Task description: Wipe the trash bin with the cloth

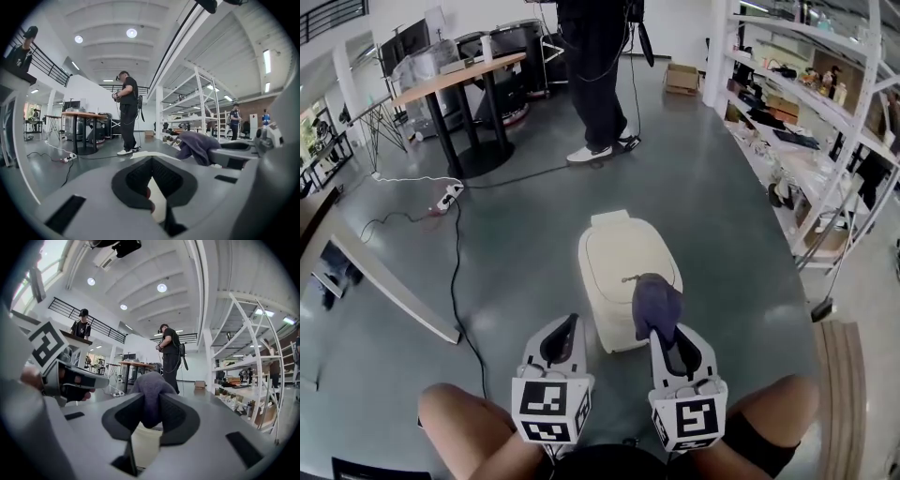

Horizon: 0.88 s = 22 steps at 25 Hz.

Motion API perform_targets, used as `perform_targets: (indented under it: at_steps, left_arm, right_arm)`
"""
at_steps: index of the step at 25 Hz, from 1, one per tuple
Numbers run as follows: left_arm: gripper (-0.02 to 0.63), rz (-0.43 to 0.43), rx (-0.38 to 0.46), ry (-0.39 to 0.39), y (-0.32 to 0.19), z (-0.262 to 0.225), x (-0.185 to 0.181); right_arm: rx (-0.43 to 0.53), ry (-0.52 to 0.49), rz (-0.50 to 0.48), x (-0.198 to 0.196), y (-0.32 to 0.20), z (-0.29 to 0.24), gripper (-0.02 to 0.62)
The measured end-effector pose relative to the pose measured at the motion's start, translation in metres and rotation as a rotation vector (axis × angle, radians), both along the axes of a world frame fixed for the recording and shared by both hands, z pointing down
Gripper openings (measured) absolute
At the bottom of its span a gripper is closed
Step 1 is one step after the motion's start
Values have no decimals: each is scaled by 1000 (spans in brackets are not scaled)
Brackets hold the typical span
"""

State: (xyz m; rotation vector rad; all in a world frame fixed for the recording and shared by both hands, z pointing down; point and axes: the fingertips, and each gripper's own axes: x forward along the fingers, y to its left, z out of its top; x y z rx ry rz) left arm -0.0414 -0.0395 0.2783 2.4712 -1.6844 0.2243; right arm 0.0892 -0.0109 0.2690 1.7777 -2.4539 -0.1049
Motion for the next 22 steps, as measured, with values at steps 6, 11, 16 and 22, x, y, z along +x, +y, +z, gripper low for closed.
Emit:
perform_targets:
  at_steps: [6, 11, 16, 22]
  left_arm:
    - [0, -21, -39, 63, 15, 20, 4]
    - [0, 21, -12, 87, 11, 8, 20]
    - [0, 50, -17, 79, 10, 11, 30]
    - [0, 51, -33, 71, 5, 16, 31]
  right_arm:
    - [-7, -5, 3, 9, 6, 8, 91]
    - [-3, 10, 13, 10, 11, 9, 91]
    - [3, 8, 18, 7, 10, 12, 91]
    - [-35, 11, 18, 10, 7, 16, 91]
